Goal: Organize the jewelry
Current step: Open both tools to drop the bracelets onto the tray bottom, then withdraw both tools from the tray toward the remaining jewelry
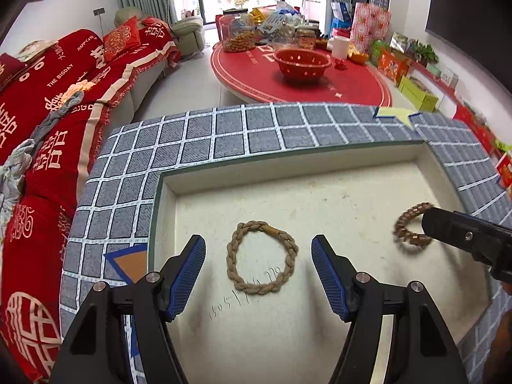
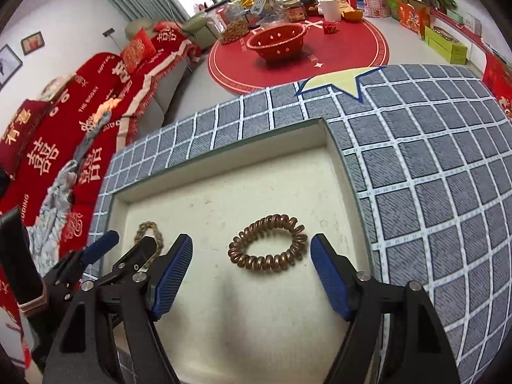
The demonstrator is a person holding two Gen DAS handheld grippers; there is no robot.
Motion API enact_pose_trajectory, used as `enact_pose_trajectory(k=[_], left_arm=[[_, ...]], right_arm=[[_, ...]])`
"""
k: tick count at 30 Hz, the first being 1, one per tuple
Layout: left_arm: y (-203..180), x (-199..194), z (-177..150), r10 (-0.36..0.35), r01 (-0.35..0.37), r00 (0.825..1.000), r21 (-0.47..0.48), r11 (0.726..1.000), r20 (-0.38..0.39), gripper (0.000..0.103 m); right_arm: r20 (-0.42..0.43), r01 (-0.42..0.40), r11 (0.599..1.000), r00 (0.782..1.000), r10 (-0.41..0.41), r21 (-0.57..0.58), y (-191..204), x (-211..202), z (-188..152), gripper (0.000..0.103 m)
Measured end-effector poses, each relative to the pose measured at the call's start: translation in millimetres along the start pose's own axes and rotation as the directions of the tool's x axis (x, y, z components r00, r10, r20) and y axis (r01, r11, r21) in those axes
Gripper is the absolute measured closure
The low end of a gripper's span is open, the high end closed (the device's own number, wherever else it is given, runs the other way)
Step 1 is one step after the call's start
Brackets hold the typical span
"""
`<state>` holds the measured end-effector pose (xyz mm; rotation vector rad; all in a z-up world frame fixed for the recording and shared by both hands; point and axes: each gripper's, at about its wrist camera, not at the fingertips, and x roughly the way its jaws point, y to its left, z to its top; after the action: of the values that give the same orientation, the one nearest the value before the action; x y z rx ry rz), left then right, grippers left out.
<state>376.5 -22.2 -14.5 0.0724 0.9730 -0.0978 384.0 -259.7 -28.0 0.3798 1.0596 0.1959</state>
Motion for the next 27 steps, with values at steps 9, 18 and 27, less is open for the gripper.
enact_pose_trajectory(k=[9,18,27], left_arm=[[7.7,-59.9,-16.1,-0.024,0.026,0.993,-0.016,1.0,0.114,0.0],[19.7,-105.9,-56.9,-0.068,0.072,0.986,-0.023,0.997,0.151,0.0],[13.7,-137.2,-109.4,-0.065,0.065,0.986,0.007,0.998,0.15,0.0]], right_arm=[[0.046,-0.032,0.999,0.998,0.032,-0.011,8.5,-39.4,-22.9,0.012],[0.112,-0.025,0.998,0.993,0.031,-0.055,20.6,-82.5,-60.4,0.0],[0.189,0.05,0.989,0.982,-0.024,-0.139,33.4,-121.4,-101.2,0.0]])
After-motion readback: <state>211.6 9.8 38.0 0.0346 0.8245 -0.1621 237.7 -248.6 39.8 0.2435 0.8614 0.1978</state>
